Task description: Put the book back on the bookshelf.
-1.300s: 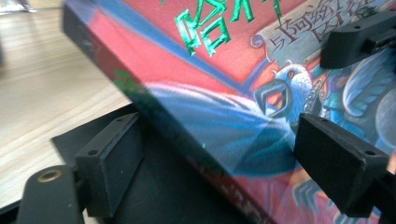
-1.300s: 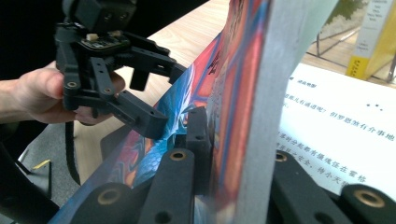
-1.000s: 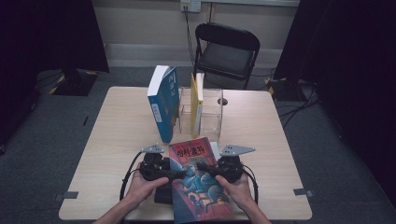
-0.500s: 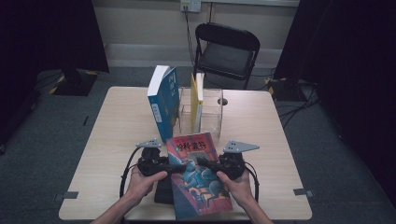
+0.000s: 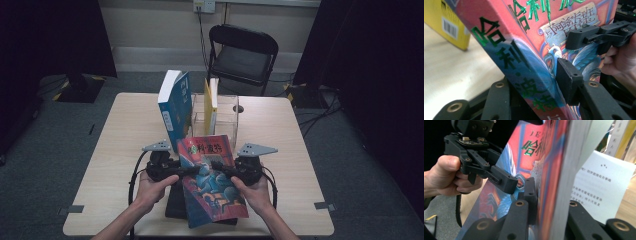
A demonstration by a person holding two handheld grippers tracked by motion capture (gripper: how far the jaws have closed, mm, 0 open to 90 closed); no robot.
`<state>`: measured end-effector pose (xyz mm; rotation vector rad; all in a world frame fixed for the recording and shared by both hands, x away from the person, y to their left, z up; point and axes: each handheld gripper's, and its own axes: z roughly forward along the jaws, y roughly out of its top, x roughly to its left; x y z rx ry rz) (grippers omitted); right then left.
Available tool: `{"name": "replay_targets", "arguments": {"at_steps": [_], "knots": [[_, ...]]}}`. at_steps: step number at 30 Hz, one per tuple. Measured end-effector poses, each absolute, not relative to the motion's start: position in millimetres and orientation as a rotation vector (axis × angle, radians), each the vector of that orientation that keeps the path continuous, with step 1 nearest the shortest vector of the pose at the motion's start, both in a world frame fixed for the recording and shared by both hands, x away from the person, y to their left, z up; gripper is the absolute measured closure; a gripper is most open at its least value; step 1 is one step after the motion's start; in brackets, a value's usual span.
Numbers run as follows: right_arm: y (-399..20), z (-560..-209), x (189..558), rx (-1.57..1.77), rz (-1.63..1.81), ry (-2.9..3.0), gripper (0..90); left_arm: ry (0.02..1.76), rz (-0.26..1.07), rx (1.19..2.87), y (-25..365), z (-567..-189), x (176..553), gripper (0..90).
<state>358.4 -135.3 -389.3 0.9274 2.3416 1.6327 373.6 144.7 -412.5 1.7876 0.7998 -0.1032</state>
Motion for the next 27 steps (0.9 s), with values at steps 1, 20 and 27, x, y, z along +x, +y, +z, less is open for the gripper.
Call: {"name": "replay_targets", "arguments": {"at_steps": [1,20,27], "knots": [[-135.2,-387.2,358.5,0.929,1.625,2.342,81.3,0.792,-0.087,1.791,143.6,-408.9,373.5,60.0],[-137.3,-355.4,345.5,0.857,1.743,2.144,82.8,0.666,0.178,1.783,139.6,-361.4,358.2,69.7],[-145.1,-361.2,329.8,0.849,1.741,2.164,76.4,0.601,0.166,1.722,136.6,-367.9,341.6,70.2]]}}
